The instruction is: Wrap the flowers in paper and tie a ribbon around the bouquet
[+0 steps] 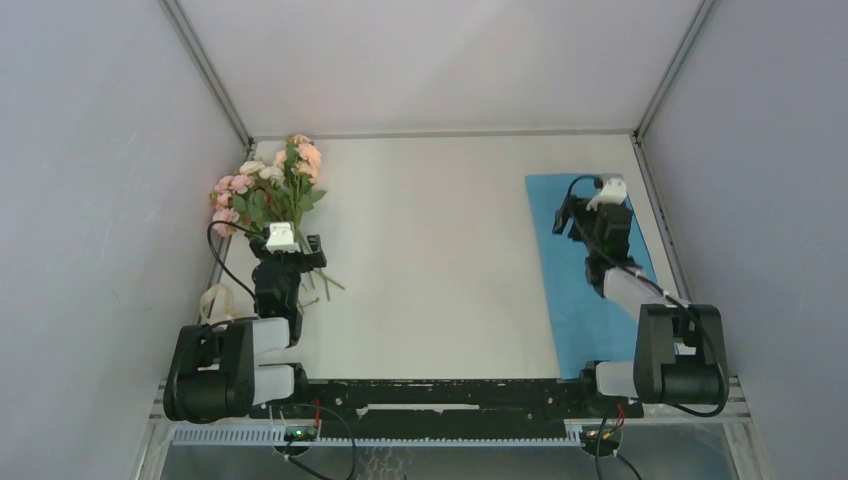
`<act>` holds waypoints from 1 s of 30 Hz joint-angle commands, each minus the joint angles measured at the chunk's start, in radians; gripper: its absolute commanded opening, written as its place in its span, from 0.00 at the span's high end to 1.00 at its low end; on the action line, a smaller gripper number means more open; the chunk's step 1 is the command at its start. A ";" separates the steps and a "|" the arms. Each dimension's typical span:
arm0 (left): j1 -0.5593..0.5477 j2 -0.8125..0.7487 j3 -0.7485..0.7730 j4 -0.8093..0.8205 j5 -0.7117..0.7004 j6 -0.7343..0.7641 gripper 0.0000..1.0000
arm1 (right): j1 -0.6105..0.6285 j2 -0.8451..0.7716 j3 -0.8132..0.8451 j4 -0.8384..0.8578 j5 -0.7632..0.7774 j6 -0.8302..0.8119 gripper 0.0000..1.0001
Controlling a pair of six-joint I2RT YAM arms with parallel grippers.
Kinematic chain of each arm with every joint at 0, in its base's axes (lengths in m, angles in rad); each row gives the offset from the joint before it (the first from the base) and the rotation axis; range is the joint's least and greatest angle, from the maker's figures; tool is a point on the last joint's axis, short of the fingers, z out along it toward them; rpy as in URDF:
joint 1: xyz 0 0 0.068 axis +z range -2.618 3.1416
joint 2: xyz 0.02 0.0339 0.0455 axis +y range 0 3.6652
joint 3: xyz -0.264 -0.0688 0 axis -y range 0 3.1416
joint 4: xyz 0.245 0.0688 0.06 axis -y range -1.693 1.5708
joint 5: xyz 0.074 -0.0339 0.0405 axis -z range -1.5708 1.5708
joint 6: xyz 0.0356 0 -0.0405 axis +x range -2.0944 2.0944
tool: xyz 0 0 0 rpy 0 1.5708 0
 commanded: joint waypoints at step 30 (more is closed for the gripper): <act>0.044 -0.128 0.769 -1.480 0.318 0.106 0.27 | 0.468 0.783 1.046 -1.369 0.919 0.019 0.24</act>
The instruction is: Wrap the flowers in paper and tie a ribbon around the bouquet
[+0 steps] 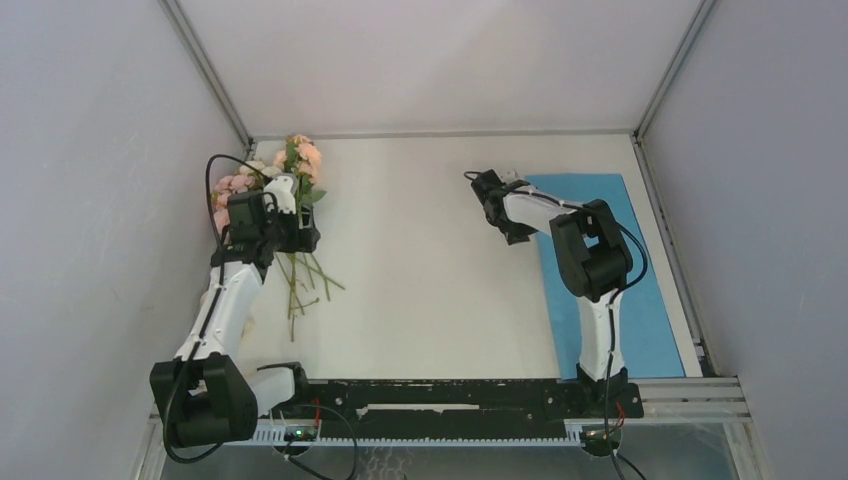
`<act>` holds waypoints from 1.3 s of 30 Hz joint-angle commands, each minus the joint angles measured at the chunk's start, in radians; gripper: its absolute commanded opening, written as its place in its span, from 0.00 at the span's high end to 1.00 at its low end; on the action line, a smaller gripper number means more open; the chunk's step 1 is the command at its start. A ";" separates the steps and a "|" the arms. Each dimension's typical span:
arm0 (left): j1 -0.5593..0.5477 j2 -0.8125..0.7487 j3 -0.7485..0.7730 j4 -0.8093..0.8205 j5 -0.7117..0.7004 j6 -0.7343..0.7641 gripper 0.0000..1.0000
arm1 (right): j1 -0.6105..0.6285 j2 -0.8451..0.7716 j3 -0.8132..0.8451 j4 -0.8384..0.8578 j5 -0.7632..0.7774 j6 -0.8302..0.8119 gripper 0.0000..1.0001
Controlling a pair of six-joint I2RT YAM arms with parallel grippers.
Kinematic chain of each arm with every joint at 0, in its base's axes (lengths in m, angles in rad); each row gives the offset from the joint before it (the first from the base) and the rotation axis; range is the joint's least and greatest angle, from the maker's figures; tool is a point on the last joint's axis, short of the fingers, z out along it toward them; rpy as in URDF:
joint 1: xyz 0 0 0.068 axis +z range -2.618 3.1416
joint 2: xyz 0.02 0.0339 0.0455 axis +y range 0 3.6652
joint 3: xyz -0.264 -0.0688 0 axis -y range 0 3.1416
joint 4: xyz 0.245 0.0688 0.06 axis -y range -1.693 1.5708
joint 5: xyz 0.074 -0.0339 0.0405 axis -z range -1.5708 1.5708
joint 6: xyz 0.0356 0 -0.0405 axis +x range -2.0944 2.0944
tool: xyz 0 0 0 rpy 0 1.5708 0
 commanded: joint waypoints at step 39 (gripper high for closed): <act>-0.242 0.014 0.193 -0.353 0.136 0.173 0.30 | 0.026 -0.253 0.064 0.264 -0.922 0.305 0.09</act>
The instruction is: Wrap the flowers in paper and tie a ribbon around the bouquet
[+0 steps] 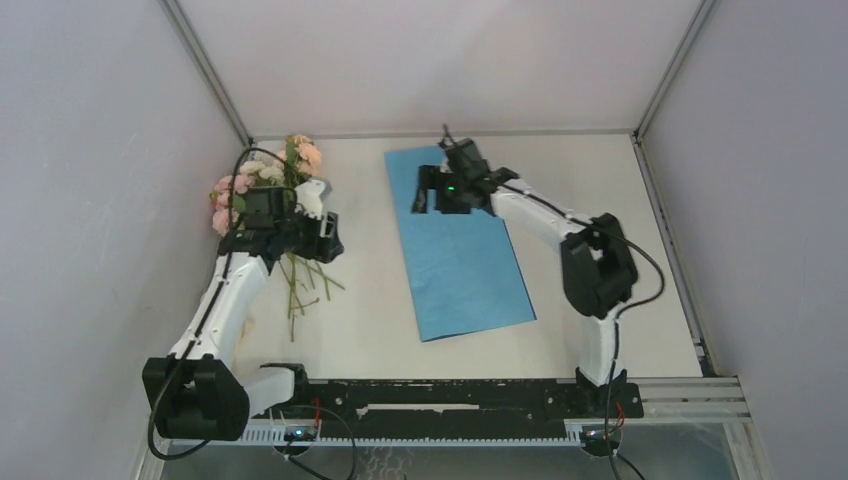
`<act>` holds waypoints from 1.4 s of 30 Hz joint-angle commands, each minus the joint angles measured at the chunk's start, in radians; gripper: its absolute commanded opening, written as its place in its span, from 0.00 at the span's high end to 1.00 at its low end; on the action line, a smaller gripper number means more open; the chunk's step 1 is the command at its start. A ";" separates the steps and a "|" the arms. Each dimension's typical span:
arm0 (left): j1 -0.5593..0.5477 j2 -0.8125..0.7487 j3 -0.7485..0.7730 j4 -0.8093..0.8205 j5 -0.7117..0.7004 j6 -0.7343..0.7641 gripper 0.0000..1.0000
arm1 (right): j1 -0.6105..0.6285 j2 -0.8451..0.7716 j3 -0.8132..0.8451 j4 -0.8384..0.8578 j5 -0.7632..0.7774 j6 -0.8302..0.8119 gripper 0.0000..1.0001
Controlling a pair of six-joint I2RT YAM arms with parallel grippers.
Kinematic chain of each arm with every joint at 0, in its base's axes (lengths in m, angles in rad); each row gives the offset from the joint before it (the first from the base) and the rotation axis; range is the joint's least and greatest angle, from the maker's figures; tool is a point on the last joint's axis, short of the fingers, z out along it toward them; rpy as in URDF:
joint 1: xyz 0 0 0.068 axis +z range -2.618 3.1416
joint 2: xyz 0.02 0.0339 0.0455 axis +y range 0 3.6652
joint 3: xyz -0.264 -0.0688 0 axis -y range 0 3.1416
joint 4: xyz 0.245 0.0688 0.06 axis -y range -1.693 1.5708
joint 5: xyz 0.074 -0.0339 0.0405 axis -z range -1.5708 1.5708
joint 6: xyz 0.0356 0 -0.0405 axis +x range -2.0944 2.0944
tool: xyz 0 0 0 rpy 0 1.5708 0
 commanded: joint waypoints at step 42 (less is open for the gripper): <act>-1.175 0.485 0.000 0.239 -0.551 0.239 0.37 | -0.364 -0.519 -0.767 -0.022 -0.056 -0.083 0.11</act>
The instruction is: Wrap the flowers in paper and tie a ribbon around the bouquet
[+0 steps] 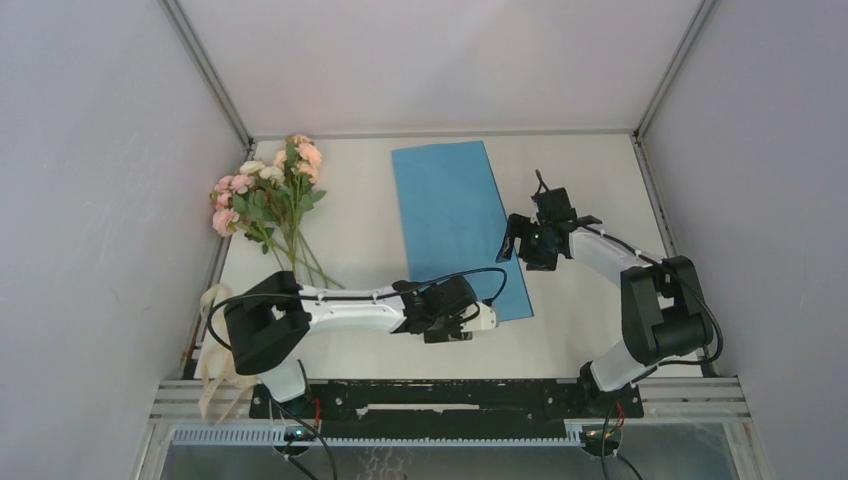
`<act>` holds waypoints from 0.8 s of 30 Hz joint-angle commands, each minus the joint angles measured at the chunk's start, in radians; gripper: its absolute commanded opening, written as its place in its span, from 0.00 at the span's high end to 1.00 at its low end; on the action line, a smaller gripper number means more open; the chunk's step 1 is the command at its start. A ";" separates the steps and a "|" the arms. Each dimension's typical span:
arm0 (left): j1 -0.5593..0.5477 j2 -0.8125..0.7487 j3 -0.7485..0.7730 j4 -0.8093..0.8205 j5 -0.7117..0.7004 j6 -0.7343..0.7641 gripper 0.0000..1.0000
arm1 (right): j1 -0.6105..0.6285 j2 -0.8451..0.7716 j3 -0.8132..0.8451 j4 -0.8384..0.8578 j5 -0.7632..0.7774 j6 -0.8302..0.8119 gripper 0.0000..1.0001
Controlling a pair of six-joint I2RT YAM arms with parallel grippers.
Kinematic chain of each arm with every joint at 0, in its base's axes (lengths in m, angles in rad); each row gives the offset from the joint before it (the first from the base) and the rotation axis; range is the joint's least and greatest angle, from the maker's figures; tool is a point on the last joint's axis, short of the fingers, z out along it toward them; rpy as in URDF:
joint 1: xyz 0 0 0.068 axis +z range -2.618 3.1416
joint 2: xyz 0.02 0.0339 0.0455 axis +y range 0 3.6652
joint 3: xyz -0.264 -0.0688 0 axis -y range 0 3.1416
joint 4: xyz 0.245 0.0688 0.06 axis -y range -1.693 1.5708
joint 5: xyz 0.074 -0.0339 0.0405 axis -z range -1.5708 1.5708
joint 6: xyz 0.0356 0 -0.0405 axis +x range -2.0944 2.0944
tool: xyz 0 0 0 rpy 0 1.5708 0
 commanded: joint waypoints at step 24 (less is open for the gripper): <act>0.301 -0.301 -0.081 0.229 -0.038 -0.167 1.00 | -0.143 -0.124 -0.092 0.165 -0.461 0.103 0.05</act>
